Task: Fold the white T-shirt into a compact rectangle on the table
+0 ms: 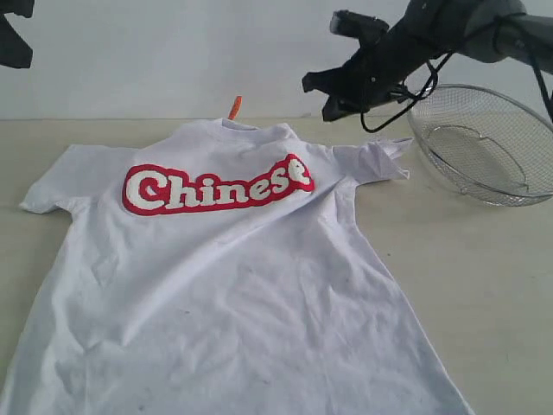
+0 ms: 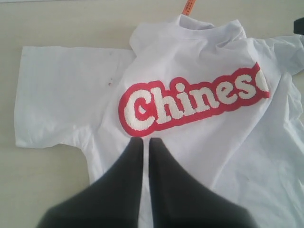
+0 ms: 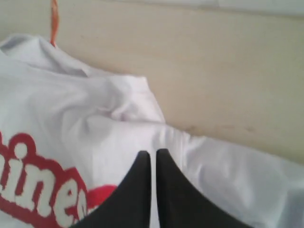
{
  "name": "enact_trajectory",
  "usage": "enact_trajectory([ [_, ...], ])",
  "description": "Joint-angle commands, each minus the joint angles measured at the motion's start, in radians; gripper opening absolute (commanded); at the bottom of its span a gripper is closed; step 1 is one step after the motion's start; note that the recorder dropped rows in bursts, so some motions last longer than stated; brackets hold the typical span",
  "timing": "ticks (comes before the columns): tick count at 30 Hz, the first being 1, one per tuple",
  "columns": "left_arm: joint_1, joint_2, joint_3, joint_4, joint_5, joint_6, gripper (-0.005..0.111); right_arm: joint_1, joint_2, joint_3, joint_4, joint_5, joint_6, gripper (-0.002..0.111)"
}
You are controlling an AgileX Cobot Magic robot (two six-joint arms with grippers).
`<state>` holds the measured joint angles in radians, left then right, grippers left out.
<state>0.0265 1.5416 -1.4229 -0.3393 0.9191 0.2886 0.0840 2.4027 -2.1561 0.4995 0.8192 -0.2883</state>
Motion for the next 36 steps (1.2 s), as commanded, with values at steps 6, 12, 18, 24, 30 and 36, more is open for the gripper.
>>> enact_trajectory([
  [6,-0.001,-0.009,0.006,-0.025,-0.027,0.008,0.005,0.019,0.174,-0.217,0.023,-0.027,0.017,0.0],
  [12,-0.001,-0.009,0.006,-0.025,-0.013,0.008,0.005,0.019,0.235,-0.241,0.02,-0.052,0.021,0.0],
  [18,-0.001,-0.009,0.006,-0.038,-0.013,0.011,0.005,0.021,0.24,-0.241,0.023,-0.085,0.026,0.0],
  [24,-0.001,-0.009,0.006,-0.042,-0.008,0.018,0.005,0.021,0.24,-0.241,0.001,-0.036,0.022,0.0],
  [30,-0.001,-0.009,0.006,-0.046,-0.008,0.018,0.005,0.021,0.242,-0.239,-0.018,0.036,0.017,0.0],
  [36,-0.001,-0.009,0.006,-0.045,-0.006,0.018,0.005,0.021,0.242,-0.239,-0.027,0.157,-0.014,0.0],
])
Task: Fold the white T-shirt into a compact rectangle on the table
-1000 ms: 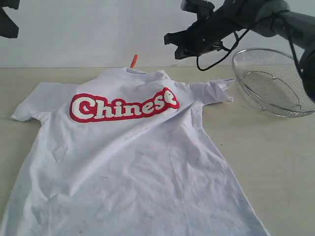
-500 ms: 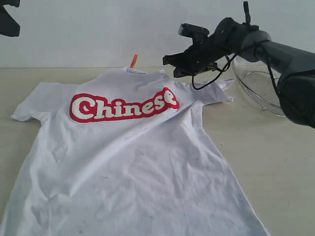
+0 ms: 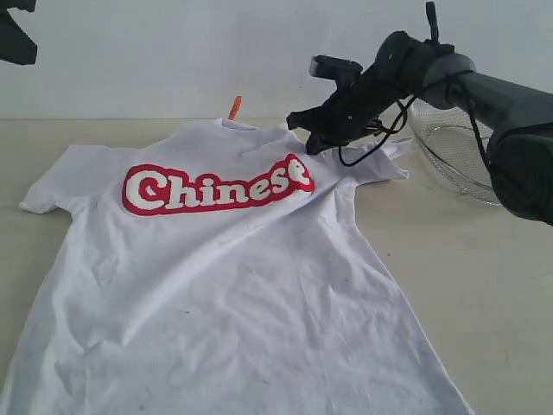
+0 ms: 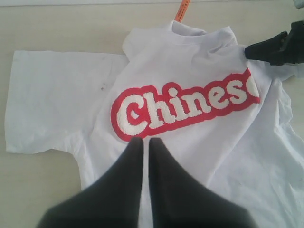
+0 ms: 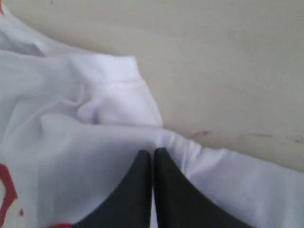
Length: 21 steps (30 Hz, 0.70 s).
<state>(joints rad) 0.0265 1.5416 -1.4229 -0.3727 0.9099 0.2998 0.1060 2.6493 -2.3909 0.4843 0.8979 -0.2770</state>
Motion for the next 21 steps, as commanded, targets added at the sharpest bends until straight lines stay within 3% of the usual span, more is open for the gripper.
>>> enact_trajectory([
  [1,-0.001,-0.009,0.006,-0.012,0.003,0.007,0.005,-0.001,-0.004,-0.004,-0.012,0.099,-0.032,0.0],
  [21,-0.001,-0.009,0.006,-0.012,0.01,0.014,0.005,-0.001,-0.047,-0.004,0.033,0.323,-0.108,0.0],
])
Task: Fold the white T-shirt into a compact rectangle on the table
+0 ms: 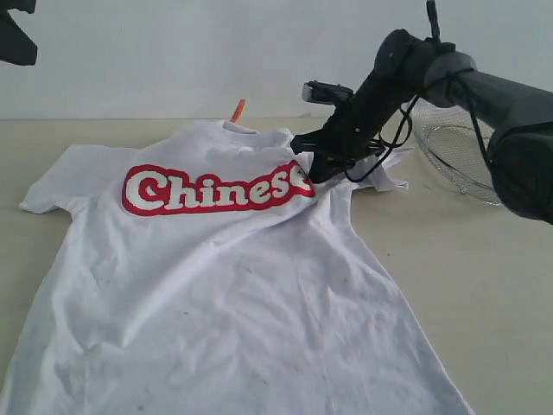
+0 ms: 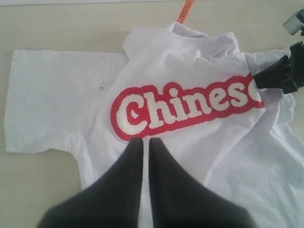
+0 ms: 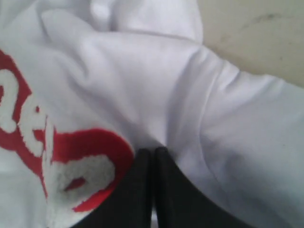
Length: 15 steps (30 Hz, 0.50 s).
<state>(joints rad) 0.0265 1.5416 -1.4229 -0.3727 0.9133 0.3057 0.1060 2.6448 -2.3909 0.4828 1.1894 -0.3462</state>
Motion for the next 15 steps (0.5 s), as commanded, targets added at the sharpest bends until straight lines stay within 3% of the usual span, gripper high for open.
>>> enact_trajectory([
  [1,-0.001,-0.009,0.006,-0.012,0.007,0.008,0.005,-0.001,-0.052,-0.004,0.053,0.032,-0.055,0.0],
  [4,-0.001,-0.009,0.006,-0.012,0.012,0.013,0.005,-0.001,-0.074,-0.004,0.087,0.032,-0.058,0.0],
  [15,-0.001,-0.009,0.006,-0.012,-0.001,0.013,0.005,0.046,0.032,-0.004,0.115,-0.423,-0.055,0.0],
])
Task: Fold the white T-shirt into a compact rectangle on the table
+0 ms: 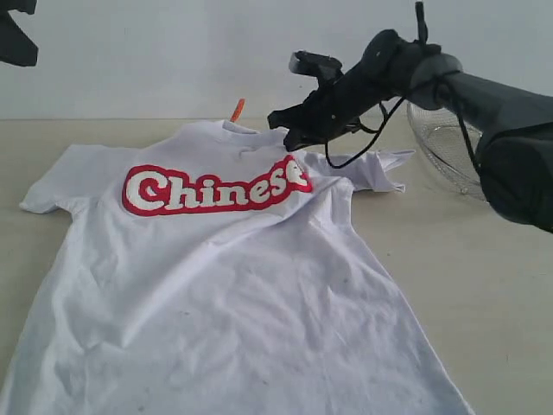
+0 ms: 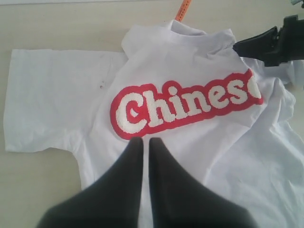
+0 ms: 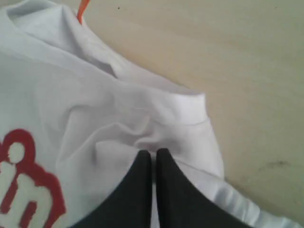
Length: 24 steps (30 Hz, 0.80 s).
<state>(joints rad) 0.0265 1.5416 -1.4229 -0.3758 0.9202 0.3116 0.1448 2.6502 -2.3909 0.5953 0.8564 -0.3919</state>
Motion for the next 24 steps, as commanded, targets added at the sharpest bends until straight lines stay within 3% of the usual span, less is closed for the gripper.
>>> enact_trajectory([
  [1,-0.001,-0.009,0.006,-0.009,-0.008,0.007,0.005,0.007,0.035,-0.004,0.008,-0.124,-0.01,0.0],
  [10,-0.001,-0.009,0.006,-0.009,-0.01,0.01,0.005,0.005,0.012,-0.018,0.054,-0.218,-0.023,0.0],
  [24,-0.001,-0.009,0.006,-0.009,-0.01,0.01,0.005,0.007,0.067,-0.018,0.048,-0.21,-0.04,0.0],
])
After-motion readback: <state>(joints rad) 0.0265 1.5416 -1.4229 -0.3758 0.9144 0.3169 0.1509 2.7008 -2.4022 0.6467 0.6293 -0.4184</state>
